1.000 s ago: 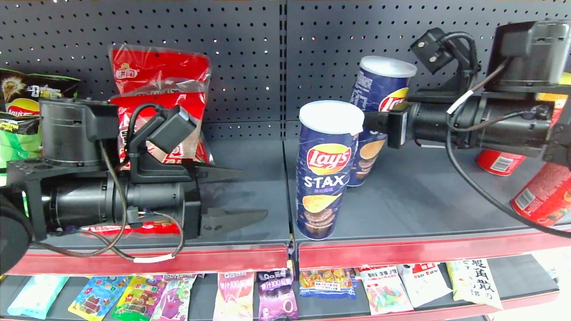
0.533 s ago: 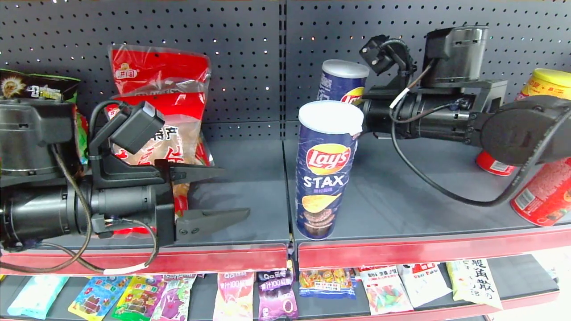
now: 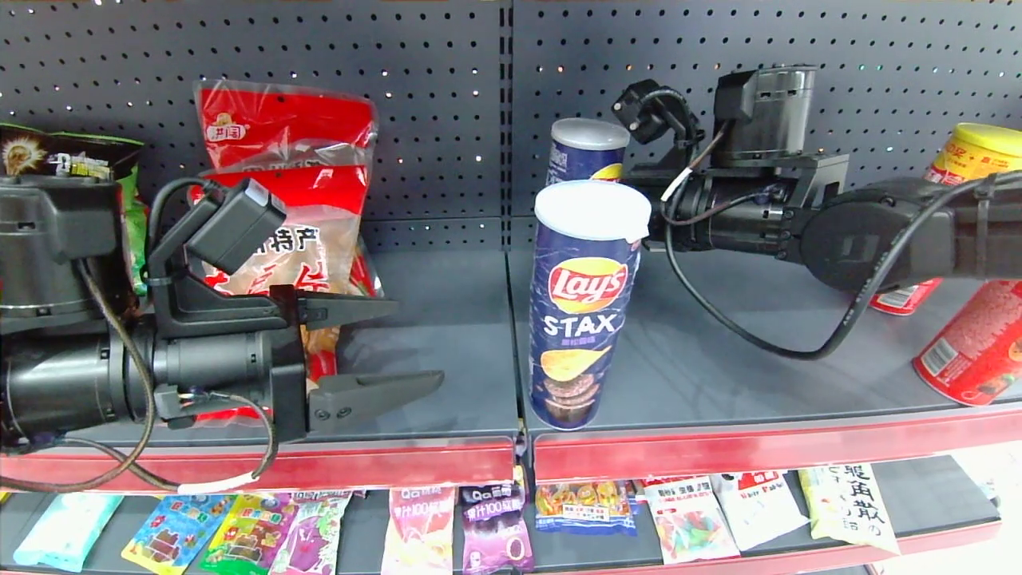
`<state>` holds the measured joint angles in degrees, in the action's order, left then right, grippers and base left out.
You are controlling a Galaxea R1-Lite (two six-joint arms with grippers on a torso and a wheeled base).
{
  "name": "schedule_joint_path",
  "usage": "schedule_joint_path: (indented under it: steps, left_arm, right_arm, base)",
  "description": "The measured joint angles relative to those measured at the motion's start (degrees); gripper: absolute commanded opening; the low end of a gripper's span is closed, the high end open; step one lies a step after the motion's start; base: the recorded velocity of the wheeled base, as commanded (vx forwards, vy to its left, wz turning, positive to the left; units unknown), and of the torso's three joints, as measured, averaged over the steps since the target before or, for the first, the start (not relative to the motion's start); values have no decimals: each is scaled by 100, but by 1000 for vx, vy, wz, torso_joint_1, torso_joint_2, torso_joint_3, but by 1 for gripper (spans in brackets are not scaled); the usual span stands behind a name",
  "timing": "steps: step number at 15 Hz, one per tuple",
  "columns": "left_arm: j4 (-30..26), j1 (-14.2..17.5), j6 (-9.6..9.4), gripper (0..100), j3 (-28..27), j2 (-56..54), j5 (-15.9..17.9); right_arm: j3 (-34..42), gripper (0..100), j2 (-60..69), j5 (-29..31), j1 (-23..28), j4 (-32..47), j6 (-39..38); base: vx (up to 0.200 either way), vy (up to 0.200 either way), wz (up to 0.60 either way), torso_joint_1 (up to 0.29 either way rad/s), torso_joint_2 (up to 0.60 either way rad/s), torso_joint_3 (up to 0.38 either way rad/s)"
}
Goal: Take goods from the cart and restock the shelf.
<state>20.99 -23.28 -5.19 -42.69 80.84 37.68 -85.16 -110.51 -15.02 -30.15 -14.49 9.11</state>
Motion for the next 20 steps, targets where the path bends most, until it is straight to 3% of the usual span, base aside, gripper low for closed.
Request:
schedule_joint_path:
  steps: [7,16,20]
  left_arm:
    - [0,0,-13,100,-39,54,-65]
    - [18,-41,-68,100,-491,613,-657]
    - [16,-254,-167,100,-592,911,-790]
  right_arm:
    - [305,100,169,18,0,32,-13]
    - [2120,100,1481,451,361,2,-240]
    - [3239,100,2467,440,267,2,-229]
  base:
    - [0,0,0,0,0,0]
    - [0,0,0,0,0,0]
    - [0,0,0,0,0,0]
